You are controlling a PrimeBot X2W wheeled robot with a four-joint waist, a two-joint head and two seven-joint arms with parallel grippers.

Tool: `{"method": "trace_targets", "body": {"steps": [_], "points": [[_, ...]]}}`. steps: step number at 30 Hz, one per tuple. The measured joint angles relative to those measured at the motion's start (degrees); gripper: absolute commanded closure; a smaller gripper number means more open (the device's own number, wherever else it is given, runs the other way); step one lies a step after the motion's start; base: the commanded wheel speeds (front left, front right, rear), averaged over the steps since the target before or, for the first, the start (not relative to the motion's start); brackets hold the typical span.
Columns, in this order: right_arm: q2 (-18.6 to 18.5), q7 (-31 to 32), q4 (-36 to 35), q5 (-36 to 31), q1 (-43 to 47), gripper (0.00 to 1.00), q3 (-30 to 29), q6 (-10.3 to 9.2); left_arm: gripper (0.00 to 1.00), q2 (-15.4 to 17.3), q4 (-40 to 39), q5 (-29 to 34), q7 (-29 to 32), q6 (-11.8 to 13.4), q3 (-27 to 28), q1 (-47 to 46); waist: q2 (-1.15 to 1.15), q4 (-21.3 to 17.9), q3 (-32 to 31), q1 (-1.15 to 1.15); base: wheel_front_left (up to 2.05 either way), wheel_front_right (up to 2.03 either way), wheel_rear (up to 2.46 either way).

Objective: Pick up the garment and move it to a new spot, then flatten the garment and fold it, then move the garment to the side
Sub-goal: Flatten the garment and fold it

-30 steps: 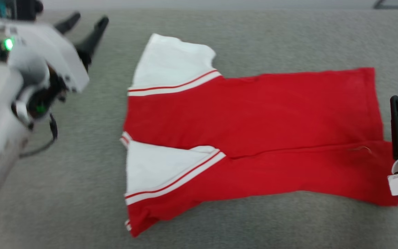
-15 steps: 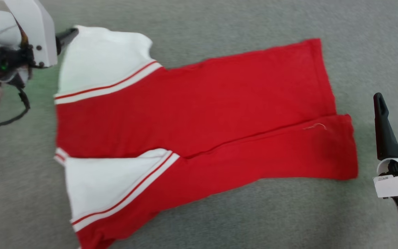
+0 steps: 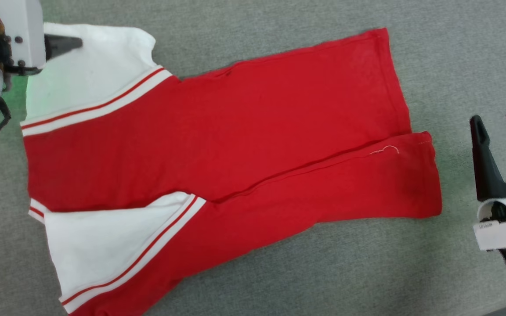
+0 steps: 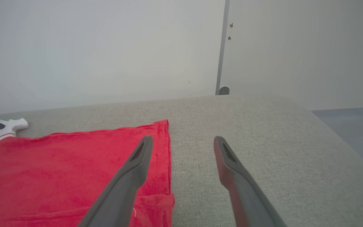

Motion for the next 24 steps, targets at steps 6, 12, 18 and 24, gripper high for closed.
{"method": "trace_targets", "body": {"steps": [6, 12, 18, 24], "points": [[-5.2, 9.4, 0.7, 1.5, -6.1, 0.0, 2.9, 0.0, 1.0, -0.9, -1.9, -0.1, -1.4, 0.0, -0.8, -0.6, 0.0, 1.4, 0.6, 0.0, 0.0, 0.0, 0.0], [-11.1, 24.4, 5.1, 5.2, -17.4, 0.0, 7.1, 0.0, 1.0, -2.6, -3.2, -0.7, -2.9, 0.0, -1.3, -2.6, 0.0, 3.6, 1.8, 0.0, 0.0, 0.0, 0.0], [-14.6, 39.1, 14.1, 10.6, -30.5, 0.0, 10.2, 0.0, 1.0, -3.7, -4.1, -0.8, -3.7, -0.2, -2.3, -4.6, 0.0, 5.7, 3.5, 0.0, 0.0, 0.0, 0.0], [-16.6, 49.9, 22.2, 12.7, -38.8, 0.0, 14.7, 0.0, 1.0, -5.2, -4.8, -1.4, -4.3, -0.2, -3.2, -6.4, 0.0, 7.9, 5.0, 0.0, 0.0, 0.0, 0.0]]}}
